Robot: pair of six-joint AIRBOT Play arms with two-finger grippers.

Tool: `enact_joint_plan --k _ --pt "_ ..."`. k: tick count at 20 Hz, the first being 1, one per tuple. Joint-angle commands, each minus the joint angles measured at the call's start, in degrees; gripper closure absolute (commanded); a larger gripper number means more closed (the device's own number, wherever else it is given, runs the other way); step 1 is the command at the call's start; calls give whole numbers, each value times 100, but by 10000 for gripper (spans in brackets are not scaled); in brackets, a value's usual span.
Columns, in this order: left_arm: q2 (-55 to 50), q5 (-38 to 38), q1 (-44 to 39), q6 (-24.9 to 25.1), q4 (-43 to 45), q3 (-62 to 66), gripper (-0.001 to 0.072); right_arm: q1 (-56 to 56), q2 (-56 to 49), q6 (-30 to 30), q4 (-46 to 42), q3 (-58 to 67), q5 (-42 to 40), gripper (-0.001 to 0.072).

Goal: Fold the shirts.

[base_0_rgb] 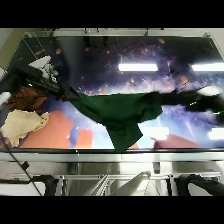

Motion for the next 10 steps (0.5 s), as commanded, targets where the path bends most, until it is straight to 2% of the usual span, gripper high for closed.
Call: enact_joint_plan --k 1,6,8,10 --pt "1377 240 24 -238 -619 1014 695 -1266 1554 -94 876 1211 509 687" --pt "3600 -986 24 -306 -540 2940 678 -3261 3405 76 1126 2815 496 687" --pt "4026 -1016 24 -566 -415 3445 677 -3495 3711 144 1128 3071 485 687" --pt "4153 -772 24 -850 -142 3718 678 -3405 3729 505 1128 3136 490 687"
